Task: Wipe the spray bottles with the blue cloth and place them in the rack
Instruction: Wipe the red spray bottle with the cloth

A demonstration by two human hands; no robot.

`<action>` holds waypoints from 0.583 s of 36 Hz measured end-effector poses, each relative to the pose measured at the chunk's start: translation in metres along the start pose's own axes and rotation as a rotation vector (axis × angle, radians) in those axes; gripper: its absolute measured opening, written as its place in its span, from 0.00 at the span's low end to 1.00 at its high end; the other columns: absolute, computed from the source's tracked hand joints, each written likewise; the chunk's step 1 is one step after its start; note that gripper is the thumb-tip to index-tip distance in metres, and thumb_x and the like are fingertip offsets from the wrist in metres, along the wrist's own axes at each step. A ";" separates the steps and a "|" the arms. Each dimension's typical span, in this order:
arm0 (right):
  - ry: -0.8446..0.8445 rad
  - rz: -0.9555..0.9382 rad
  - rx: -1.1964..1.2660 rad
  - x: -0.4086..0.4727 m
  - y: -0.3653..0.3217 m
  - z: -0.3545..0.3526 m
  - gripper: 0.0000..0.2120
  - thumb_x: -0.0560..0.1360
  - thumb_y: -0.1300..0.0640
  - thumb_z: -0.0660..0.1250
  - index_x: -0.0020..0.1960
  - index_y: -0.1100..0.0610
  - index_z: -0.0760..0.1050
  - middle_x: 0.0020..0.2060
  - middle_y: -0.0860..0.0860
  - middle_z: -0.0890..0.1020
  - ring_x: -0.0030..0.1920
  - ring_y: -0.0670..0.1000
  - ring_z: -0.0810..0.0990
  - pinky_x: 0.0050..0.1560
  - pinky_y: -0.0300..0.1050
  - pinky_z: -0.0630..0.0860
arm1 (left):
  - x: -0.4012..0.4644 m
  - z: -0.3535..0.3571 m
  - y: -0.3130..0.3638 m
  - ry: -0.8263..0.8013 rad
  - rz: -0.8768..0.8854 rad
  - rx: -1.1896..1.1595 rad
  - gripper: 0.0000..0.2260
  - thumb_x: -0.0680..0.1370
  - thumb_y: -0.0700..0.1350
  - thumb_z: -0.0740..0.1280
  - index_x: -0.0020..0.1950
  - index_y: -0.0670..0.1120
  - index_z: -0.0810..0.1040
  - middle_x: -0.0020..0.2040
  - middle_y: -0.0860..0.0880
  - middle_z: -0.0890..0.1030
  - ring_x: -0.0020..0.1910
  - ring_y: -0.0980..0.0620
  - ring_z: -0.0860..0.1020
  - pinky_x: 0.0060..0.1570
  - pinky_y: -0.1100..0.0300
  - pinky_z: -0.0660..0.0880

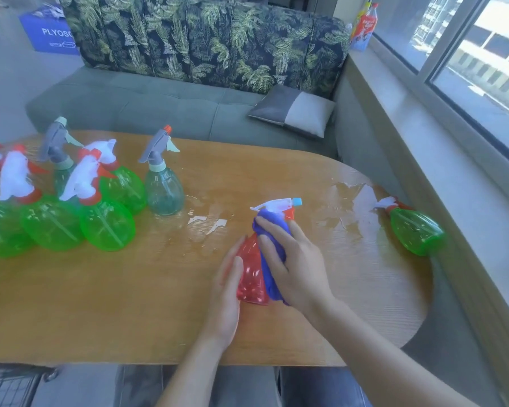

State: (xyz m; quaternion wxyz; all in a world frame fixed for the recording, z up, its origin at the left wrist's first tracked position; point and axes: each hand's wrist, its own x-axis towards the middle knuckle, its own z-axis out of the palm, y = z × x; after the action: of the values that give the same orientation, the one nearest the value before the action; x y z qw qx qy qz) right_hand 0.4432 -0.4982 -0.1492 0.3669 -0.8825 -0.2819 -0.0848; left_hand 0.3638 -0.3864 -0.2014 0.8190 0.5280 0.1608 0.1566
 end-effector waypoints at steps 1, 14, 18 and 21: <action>-0.026 0.015 0.006 0.002 0.001 0.003 0.22 0.84 0.38 0.53 0.73 0.39 0.75 0.55 0.39 0.76 0.46 0.43 0.79 0.46 0.42 0.78 | 0.000 0.000 0.001 -0.009 0.023 0.001 0.20 0.87 0.55 0.63 0.78 0.54 0.75 0.76 0.54 0.79 0.78 0.51 0.74 0.79 0.40 0.67; -0.056 -0.454 -0.177 -0.068 0.019 0.005 0.18 0.86 0.47 0.61 0.74 0.46 0.76 0.48 0.46 0.68 0.42 0.47 0.70 0.38 0.35 0.58 | 0.007 -0.003 -0.002 0.042 0.033 0.048 0.21 0.85 0.53 0.61 0.78 0.51 0.77 0.75 0.51 0.80 0.75 0.48 0.78 0.73 0.46 0.73; -0.111 -0.438 -0.066 -0.082 0.030 0.004 0.19 0.86 0.47 0.61 0.76 0.44 0.73 0.48 0.45 0.69 0.43 0.44 0.69 0.37 0.37 0.69 | 0.005 -0.004 -0.003 0.019 0.049 0.050 0.20 0.86 0.55 0.60 0.77 0.56 0.77 0.77 0.51 0.78 0.77 0.47 0.76 0.76 0.42 0.71; -0.057 -0.234 0.110 -0.084 0.032 0.002 0.19 0.86 0.46 0.60 0.76 0.41 0.73 0.48 0.43 0.71 0.42 0.42 0.72 0.42 0.43 0.78 | 0.000 -0.004 0.000 -0.002 0.062 0.070 0.23 0.85 0.64 0.61 0.78 0.58 0.76 0.78 0.51 0.77 0.78 0.47 0.74 0.79 0.36 0.66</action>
State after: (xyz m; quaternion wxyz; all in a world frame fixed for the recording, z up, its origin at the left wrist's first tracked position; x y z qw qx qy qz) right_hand 0.3914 -0.5518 -0.1996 0.3942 -0.8242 -0.3973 -0.0864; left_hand 0.3620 -0.3833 -0.2027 0.7949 0.5613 0.1489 0.1760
